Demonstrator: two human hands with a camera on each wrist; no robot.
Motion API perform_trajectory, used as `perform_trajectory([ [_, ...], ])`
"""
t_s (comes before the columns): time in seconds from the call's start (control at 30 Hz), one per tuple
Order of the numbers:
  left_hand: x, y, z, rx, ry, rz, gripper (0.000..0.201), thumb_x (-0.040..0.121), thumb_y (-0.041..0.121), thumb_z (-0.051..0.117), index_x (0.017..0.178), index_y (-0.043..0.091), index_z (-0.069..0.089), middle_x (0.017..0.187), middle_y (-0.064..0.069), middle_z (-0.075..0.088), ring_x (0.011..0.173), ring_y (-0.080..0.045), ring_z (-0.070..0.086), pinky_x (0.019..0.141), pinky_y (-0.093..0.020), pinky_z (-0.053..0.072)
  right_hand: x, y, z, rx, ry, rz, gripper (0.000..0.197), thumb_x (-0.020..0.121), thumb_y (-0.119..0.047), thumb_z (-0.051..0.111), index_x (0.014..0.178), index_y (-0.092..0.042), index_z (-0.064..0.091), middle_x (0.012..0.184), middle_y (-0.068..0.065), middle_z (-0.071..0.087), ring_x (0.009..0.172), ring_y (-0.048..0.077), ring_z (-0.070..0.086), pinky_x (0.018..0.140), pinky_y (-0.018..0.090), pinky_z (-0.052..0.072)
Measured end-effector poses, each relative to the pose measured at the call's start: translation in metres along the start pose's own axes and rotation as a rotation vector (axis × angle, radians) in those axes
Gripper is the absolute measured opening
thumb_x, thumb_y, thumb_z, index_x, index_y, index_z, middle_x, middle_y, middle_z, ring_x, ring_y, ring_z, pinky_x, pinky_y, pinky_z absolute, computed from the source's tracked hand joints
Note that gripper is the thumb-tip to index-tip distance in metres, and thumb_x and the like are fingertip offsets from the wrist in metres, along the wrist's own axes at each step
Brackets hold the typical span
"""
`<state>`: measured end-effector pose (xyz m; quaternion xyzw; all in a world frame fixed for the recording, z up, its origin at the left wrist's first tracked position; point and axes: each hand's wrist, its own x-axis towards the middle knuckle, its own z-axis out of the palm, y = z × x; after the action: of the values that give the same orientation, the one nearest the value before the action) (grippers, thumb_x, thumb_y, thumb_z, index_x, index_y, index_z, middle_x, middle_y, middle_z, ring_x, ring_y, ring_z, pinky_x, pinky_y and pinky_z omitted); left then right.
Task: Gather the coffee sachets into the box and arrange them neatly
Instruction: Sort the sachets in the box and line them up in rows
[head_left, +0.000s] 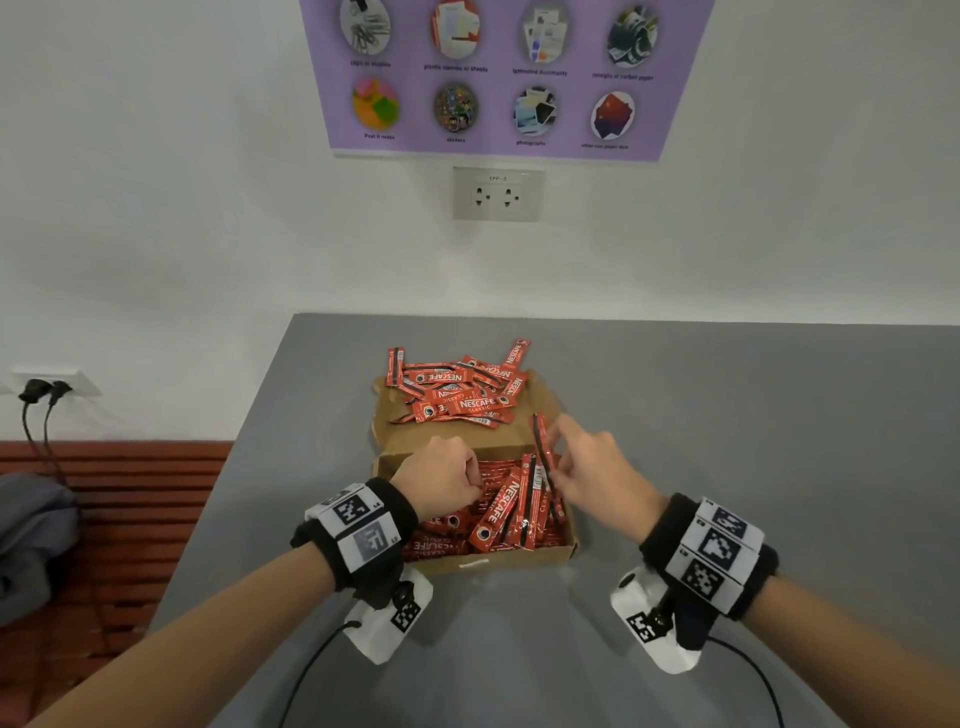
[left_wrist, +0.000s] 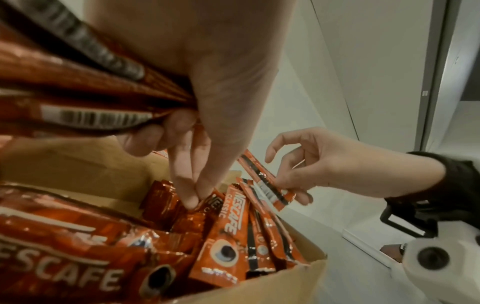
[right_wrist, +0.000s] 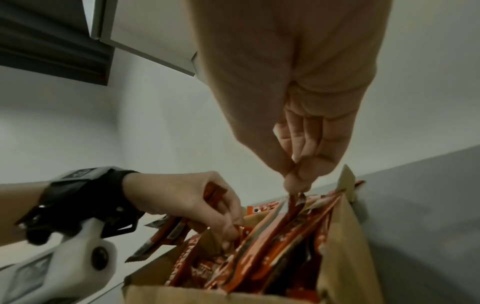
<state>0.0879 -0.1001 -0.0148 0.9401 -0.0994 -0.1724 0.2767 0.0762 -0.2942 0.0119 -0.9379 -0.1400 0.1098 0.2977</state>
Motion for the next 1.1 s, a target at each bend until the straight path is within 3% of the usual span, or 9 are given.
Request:
perform_trajectory([
  [0.13,0.000,0.000,-0.005,-0.015,0.004,-0.015,0.009,0.081,0.008,0.063,0.074,0.011,0.067,0.068,0.005,0.064,0.073,-0.016,0.066,0.073,-0.030,0.056,-0.001,-0.002,0.007,-0.014,-0.015,0.027,0.014,0.085,0.006,0.052,0.091,-0.005,0.049,0.078,0.013,0.064,0.068,0.027,0.066,0.063,0.040,0.056],
  [0.23,0.001,-0.001,-0.009,-0.043,0.021,-0.033,0.008,0.080,0.005,0.060,0.076,0.005,0.067,0.073,-0.005,0.069,0.070,-0.017,0.067,0.069,-0.033,0.058,-0.001,-0.001,0.010,-0.022,-0.061,0.068,0.006,0.085,0.006,0.049,0.087,0.000,0.051,0.083,0.016,0.064,0.069,0.029,0.067,0.055,0.032,0.056],
  [0.37,-0.002,0.003,-0.005,-0.138,-0.030,-0.051,0.008,0.083,0.002,0.060,0.079,0.004,0.067,0.074,-0.009,0.072,0.047,0.004,0.056,0.047,-0.011,0.042,0.002,0.002,0.014,-0.075,-0.135,0.093,0.011,0.086,0.007,0.044,0.086,0.005,0.055,0.086,0.020,0.065,0.066,0.028,0.068,0.049,0.024,0.052],
  [0.47,-0.003,0.007,0.000,-0.182,-0.078,-0.055,0.006,0.086,0.006,0.061,0.085,0.003,0.067,0.080,-0.011,0.072,0.035,0.006,0.047,0.038,-0.006,0.032,0.006,0.004,0.014,-0.103,-0.204,0.067,0.009,0.088,0.002,0.048,0.088,0.001,0.056,0.089,0.016,0.065,0.066,0.024,0.068,0.050,0.021,0.051],
  [0.6,-0.005,0.002,-0.006,-0.082,0.002,-0.050,0.005,0.087,0.013,0.061,0.083,0.013,0.062,0.076,-0.001,0.066,0.057,-0.004,0.056,0.053,-0.015,0.043,0.008,0.004,0.008,-0.183,-0.160,0.054,0.007,0.088,-0.002,0.050,0.083,-0.005,0.055,0.085,0.009,0.064,0.074,0.022,0.064,0.058,0.023,0.048],
  [0.77,-0.009,-0.016,-0.035,0.112,0.103,-0.064,0.014,0.090,0.009,0.047,0.092,0.008,0.061,0.087,-0.005,0.065,0.075,-0.017,0.063,0.072,-0.029,0.055,0.002,-0.019,0.001,-0.319,0.053,-0.075,0.005,0.093,-0.015,0.048,0.095,-0.013,0.052,0.076,-0.003,0.055,0.066,0.014,0.055,0.052,0.019,0.038],
  [0.83,-0.009,-0.021,-0.042,0.174,0.018,-0.058,0.015,0.087,0.006,0.050,0.092,0.009,0.064,0.089,-0.001,0.064,0.078,-0.015,0.061,0.070,-0.024,0.052,0.003,-0.032,0.006,-0.304,0.003,-0.213,0.014,0.092,-0.021,0.053,0.103,-0.012,0.057,0.087,-0.004,0.057,0.078,0.010,0.055,0.061,0.014,0.041],
  [0.93,-0.009,-0.019,-0.040,0.265,-0.143,-0.033,0.019,0.085,0.004,0.051,0.095,0.012,0.066,0.096,-0.001,0.066,0.083,-0.013,0.061,0.069,-0.019,0.051,0.015,-0.045,0.029,-0.399,-0.215,-0.337,0.034,0.087,-0.036,0.062,0.109,-0.011,0.061,0.105,0.002,0.059,0.099,0.016,0.049,0.084,0.027,0.044],
  [1.1,-0.002,-0.021,-0.040,0.136,0.117,-0.069,0.013,0.088,0.008,0.052,0.092,0.006,0.064,0.089,-0.004,0.065,0.078,-0.016,0.061,0.070,-0.024,0.051,0.037,-0.057,0.066,-0.723,-0.285,-0.418,0.073,0.078,-0.058,0.060,0.128,-0.007,0.048,0.125,0.010,0.051,0.114,0.027,0.038,0.095,0.044,0.032],
])
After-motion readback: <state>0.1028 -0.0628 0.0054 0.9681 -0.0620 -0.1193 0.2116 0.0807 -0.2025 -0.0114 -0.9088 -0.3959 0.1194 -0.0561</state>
